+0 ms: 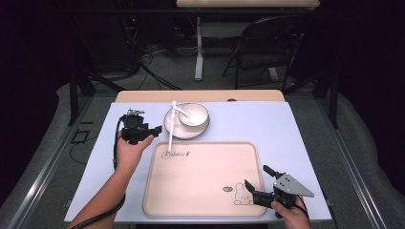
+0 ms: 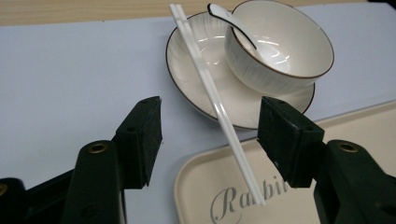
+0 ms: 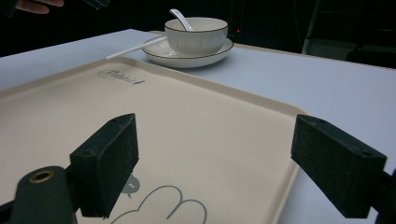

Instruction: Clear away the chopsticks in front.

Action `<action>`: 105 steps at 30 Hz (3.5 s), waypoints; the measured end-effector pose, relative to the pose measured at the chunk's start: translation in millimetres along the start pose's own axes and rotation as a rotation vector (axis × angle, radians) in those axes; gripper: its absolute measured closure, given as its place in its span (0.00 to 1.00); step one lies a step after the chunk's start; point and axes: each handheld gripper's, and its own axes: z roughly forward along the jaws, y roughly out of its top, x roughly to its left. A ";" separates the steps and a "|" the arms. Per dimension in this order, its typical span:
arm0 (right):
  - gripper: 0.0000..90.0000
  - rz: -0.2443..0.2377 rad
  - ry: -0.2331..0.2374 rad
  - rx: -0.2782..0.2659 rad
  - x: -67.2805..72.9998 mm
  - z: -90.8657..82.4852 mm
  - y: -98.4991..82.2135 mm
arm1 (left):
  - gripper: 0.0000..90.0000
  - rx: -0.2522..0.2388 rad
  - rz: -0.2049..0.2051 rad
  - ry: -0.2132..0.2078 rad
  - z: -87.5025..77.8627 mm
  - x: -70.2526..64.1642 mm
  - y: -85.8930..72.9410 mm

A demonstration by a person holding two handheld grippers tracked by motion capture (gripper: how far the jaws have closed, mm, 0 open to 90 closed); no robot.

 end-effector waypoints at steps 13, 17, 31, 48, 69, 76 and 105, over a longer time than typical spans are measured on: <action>0.16 -0.003 0.009 0.001 0.2 0.1 0.1 | 0.50 -0.004 0.002 0.037 23.3 2.7 9.7; 0.16 0.000 0.010 0.000 0.3 0.2 0.0 | 0.49 -0.006 0.031 0.085 27.8 1.8 15.8; 0.16 0.004 0.013 -0.001 0.0 -0.3 0.1 | 0.58 0.026 -0.026 0.086 57.8 8.2 31.1; 0.16 0.002 0.015 0.001 -0.8 -0.3 -0.2 | 0.68 0.058 -0.114 0.013 78.5 13.8 37.7; 0.16 0.008 0.015 0.002 -0.9 -0.5 -0.5 | 0.82 0.114 -0.112 0.020 97.5 8.3 37.1; 0.16 0.006 0.015 0.000 -1.4 -0.7 -0.5 | 0.82 0.123 -0.112 0.040 102.5 5.7 36.1; 0.16 0.011 0.016 0.001 -2.1 -1.2 -0.8 | 0.90 0.175 -0.137 0.081 114.6 4.6 37.3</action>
